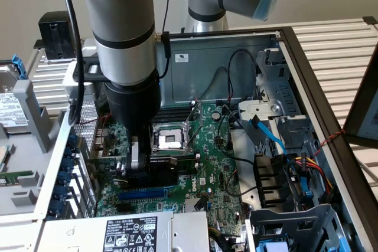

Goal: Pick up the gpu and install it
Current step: 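Insert the gpu into the slot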

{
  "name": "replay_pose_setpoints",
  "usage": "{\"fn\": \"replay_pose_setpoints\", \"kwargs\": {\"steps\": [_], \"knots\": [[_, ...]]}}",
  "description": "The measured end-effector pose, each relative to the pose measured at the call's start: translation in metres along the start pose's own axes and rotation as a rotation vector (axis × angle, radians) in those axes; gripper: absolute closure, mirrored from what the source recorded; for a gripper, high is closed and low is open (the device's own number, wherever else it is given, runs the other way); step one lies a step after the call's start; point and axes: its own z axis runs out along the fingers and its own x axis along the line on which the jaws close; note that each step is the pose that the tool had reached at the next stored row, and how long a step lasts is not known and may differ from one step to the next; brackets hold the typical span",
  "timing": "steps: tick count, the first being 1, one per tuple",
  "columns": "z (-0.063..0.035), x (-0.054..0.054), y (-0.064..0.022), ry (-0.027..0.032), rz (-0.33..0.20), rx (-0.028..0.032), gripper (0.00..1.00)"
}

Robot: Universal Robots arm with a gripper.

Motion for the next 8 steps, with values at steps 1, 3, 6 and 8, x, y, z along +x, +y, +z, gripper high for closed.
{"fn": "replay_pose_setpoints", "kwargs": {"steps": [1,3,6,8], "knots": [[0.0004,0.0000,0.0005,-0.0004,0.000,0.0003,0.73],[0.0012,0.0002,0.0005,-0.0014,0.000,0.0013,0.73],[0.0026,0.0005,0.0005,-0.0043,0.000,0.0024,0.73],[0.0033,0.0005,0.0007,-0.0063,0.000,0.0026,0.73]]}}
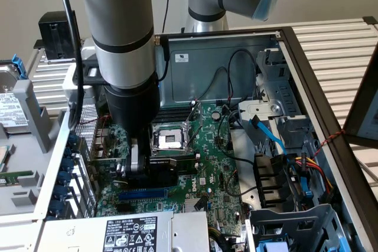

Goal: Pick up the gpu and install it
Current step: 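Insert the gpu into the slot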

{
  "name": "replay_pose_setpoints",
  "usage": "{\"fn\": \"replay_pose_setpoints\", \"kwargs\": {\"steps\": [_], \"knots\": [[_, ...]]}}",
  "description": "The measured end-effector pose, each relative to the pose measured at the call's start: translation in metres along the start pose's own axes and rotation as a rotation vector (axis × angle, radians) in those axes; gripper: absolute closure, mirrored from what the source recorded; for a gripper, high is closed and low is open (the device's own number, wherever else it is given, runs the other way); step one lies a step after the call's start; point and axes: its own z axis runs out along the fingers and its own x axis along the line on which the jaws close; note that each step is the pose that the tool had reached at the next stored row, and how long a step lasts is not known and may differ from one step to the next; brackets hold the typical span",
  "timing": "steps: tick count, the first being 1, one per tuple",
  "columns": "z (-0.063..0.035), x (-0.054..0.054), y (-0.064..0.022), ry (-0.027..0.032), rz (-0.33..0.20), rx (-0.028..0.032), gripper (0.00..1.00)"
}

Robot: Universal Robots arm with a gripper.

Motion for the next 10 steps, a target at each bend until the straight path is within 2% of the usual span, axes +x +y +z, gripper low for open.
{"fn": "replay_pose_setpoints", "kwargs": {"steps": [7,10], "knots": [[0.0002,0.0000,0.0002,-0.0003,0.000,-0.0001,0.73],[0.0003,0.0001,0.0002,0.0026,0.000,0.0003,0.73]]}}
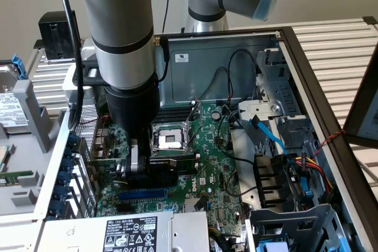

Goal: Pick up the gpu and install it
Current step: 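Insert the gpu into the slot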

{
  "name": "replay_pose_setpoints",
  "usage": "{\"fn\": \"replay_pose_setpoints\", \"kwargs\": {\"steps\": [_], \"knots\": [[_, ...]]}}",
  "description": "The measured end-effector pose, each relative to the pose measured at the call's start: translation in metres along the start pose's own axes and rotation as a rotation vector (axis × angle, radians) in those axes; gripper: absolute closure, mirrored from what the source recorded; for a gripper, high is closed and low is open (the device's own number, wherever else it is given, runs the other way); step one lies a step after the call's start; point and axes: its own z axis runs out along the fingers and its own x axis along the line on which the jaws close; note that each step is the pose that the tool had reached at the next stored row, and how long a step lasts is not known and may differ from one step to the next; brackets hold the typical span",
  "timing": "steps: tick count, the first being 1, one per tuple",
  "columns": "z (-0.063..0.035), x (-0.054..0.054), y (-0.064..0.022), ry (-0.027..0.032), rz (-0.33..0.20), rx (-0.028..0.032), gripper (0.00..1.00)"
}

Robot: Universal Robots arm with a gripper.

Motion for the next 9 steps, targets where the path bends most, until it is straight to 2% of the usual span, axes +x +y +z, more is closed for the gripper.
{"fn": "replay_pose_setpoints", "kwargs": {"steps": [4,9], "knots": [[0.0001,0.0000,0.0000,0.0045,0.000,0.0008,0.73],[0.0003,0.0001,0.0005,0.0097,0.000,0.0136,0.73]]}}
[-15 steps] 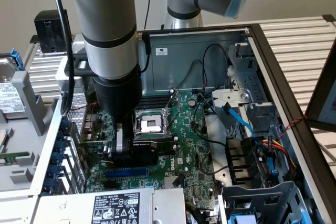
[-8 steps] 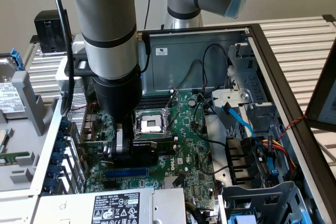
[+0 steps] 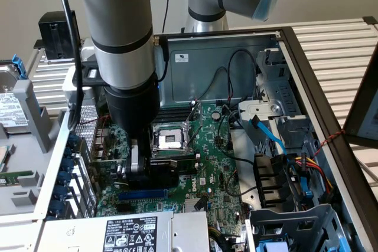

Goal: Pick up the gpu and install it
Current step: 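Insert the gpu into the slot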

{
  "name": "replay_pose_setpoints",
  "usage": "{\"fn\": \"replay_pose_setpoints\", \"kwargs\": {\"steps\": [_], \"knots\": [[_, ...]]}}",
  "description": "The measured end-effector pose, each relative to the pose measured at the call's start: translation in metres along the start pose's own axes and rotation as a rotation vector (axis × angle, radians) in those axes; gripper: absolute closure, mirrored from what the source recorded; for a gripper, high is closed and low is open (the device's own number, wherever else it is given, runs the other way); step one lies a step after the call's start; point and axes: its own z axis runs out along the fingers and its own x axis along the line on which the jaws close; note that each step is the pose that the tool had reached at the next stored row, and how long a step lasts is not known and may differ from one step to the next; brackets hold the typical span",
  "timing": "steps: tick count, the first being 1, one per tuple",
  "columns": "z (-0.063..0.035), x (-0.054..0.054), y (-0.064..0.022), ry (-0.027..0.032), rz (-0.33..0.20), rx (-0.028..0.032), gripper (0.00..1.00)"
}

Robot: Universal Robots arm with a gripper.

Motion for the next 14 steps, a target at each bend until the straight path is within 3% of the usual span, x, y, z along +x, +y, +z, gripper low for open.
{"fn": "replay_pose_setpoints", "kwargs": {"steps": [14], "knots": [[0.0011,0.0001,0.0016,0.0001,0.000,0.0010,0.73]]}}
